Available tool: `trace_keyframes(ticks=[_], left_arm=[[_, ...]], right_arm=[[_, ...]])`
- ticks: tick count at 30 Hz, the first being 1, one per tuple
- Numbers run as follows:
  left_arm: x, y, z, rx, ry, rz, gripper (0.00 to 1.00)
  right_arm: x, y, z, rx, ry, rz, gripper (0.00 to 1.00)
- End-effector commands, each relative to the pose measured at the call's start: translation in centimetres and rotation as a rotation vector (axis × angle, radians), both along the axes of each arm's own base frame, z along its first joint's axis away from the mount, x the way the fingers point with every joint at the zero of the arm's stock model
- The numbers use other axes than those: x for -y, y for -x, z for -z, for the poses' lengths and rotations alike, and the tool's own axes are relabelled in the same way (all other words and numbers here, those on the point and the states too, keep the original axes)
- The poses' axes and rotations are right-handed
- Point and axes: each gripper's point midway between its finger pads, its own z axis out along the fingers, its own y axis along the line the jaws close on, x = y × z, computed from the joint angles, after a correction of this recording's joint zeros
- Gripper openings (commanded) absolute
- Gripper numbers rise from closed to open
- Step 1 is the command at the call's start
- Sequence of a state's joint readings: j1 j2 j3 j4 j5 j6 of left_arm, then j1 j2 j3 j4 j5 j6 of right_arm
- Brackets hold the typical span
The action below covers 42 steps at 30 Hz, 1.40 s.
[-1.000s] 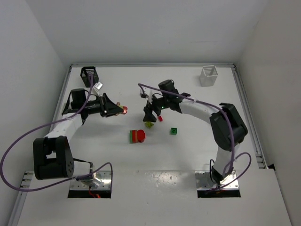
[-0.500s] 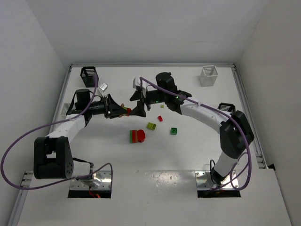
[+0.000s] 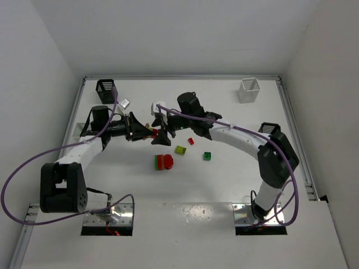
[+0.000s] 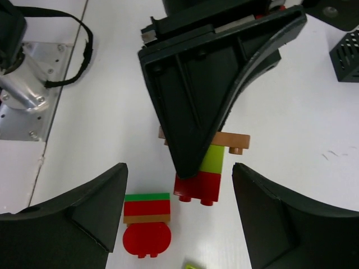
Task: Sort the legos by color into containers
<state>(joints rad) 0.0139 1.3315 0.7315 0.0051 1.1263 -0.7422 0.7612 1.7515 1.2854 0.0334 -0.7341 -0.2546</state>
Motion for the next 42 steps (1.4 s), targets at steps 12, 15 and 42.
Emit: trace_keyframes(ticks=[12, 15, 42], left_arm=[[0.5, 0.5, -1.7, 0.055, 0.024, 0.040, 0.04], [0.5, 0.4, -2.0, 0.064, 0.024, 0.040, 0.04], [-2.0, 0.0, -1.6, 0.094, -0.009, -0.054, 0.38]], right_arm=[[0.0, -1.8, 0.4, 0.094, 0.005, 0.085, 0.67], [0.2, -1.7, 1.0, 0.095, 0.014, 0.082, 0.61], [2.0, -1.0, 1.9, 0.168, 0.035, 0.070, 0.02]])
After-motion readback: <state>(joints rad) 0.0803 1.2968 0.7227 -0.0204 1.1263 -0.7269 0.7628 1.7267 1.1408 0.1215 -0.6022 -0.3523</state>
